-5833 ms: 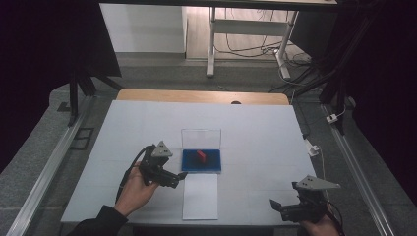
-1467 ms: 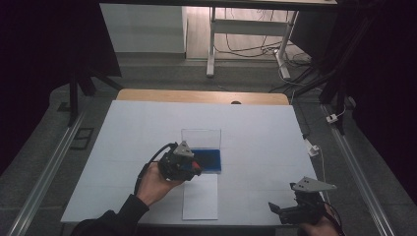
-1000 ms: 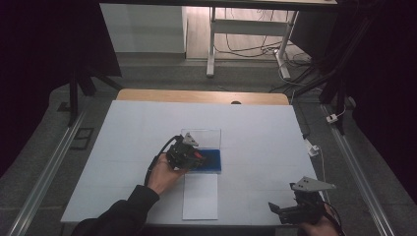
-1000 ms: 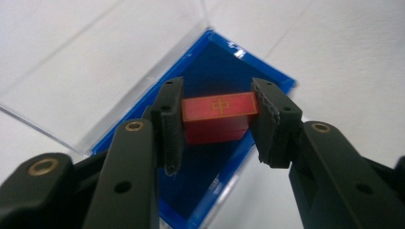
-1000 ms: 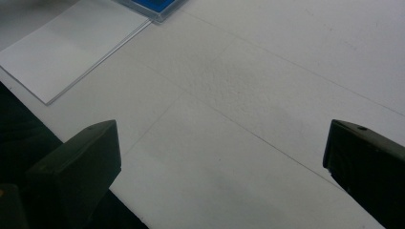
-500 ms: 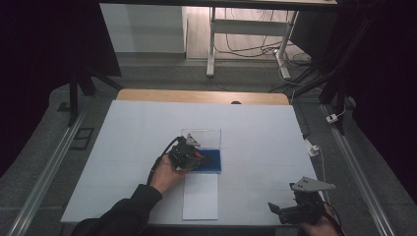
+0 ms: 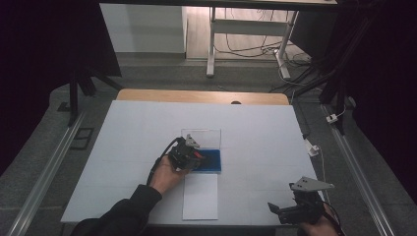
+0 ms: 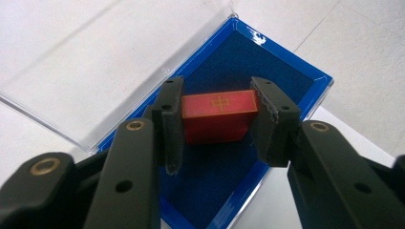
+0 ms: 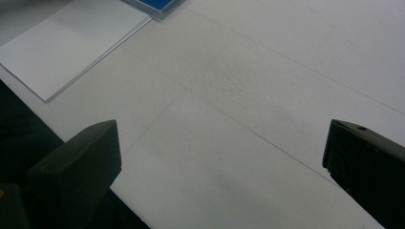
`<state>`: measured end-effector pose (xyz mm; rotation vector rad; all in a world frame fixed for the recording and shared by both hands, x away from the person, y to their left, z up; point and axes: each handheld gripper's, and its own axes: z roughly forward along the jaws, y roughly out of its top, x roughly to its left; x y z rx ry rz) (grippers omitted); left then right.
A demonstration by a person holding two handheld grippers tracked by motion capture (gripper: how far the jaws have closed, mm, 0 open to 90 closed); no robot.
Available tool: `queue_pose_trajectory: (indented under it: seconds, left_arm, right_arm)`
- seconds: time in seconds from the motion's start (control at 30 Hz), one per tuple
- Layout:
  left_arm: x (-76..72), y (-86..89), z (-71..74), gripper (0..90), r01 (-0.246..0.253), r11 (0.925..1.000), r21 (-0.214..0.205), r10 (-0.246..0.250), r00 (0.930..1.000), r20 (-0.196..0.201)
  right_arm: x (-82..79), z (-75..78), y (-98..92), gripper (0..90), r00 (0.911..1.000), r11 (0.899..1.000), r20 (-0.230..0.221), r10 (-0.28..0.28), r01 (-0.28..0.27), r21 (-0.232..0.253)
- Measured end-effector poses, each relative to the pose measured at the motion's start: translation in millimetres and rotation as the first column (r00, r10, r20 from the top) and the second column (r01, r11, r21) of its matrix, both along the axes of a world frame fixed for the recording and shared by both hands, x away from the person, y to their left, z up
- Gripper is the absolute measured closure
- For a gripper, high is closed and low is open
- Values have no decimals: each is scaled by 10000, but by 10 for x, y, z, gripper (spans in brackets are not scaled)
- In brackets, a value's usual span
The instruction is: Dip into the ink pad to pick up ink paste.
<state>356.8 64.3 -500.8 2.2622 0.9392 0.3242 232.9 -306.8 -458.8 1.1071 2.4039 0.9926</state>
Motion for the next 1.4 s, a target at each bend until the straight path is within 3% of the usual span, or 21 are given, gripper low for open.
queue_pose_trajectory:
  seconds: [0.2, 0.43, 0.6, 0.87, 1.1, 1.4]
  left_arm:
    - [32, -5, 46, 584, 280, 9995, 148, -280, 9996, -39]
    - [23, -46, 163, 581, 596, 9977, -316, -578, 9967, 568]
    - [87, -64, 127, 580, 580, 9965, -596, -558, 9977, 376]
    - [139, -126, 14, 581, 542, 9981, -301, -538, 9985, 137]
    - [152, -144, 5, 583, 121, 9988, -465, -129, 9998, -168]
    - [40, -245, 1, 587, 269, 9983, 513, -303, 9973, 667]
  right_arm:
    - [0, 3, -6, 0, 10000, 10000, 5, -8, 8, 25]
    - [4, 0, -10, 0, 10000, 10000, -26, 8, -8, 36]
    - [6, -3, -6, 0, 10000, 10000, -30, 1, -1, 31]
    - [3, -1, -11, 0, 10000, 10000, -36, 10, -10, 23]
    - [0, -1, -7, 0, 10000, 10000, -40, 23, -23, -1]
    - [3, -4, -7, 0, 10000, 10000, -62, -20, 20, 1]
